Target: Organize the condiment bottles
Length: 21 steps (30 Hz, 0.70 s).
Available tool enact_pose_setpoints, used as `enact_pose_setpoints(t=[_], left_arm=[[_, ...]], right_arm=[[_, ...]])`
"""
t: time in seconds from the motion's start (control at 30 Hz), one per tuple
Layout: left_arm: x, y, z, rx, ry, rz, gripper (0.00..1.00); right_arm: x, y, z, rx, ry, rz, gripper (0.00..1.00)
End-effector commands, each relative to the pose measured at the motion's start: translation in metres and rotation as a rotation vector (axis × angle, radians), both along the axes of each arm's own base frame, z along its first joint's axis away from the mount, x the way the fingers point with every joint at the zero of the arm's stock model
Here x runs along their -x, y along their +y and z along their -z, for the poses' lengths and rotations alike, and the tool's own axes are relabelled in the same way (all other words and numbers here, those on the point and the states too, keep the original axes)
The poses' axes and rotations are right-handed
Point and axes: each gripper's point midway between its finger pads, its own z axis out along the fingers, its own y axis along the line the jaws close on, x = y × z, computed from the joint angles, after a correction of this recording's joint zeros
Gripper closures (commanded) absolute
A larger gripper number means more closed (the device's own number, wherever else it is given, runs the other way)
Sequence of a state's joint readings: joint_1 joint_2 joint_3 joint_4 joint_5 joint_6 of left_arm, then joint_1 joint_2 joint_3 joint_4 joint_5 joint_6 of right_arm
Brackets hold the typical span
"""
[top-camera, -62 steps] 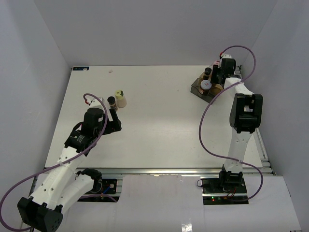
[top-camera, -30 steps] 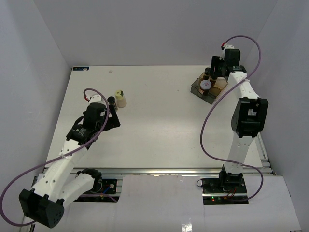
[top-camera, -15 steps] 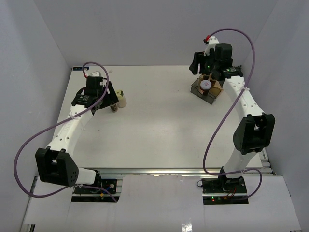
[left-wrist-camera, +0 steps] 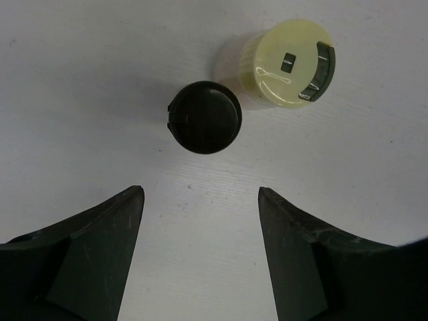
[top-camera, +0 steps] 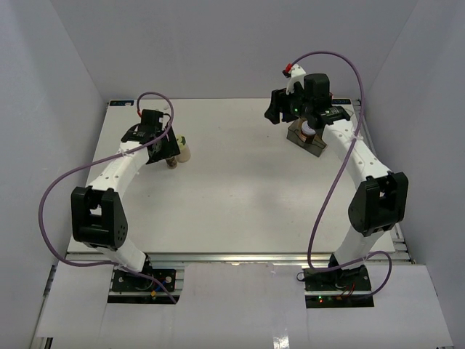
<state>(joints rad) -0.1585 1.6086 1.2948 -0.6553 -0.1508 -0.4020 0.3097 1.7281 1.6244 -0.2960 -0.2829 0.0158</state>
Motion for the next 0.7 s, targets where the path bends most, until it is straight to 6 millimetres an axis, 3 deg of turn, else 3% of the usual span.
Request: enact_pose_setpoints(t=[0.0,0.5,0.6,0.67], left_arm=[[-0.024,0.008,-0.020,-0.047,-0.075,-0.023,0.22],[-0.044,0.014,0.006,-0.105,-0.021,-0.029,0.28],[-0.046,0.013,0.007,-0.107,-0.024,-0.027,0.31],[-0.046,0.014,0.008,-0.110,-0.020,-0.027,0.39]], right_arm=[[0.007,-0.005,-0.044,-0.026,-0.121,0.003,0.31],[0.010,-0.010,-0.048,-0.003,-0.157,0.011,0.31],[0.010,-0.011,-0.049,-0.003,-0.161,0.010,0.31],[0.010,-0.011,-0.048,-0.002,-0.161,0.013,0.31]])
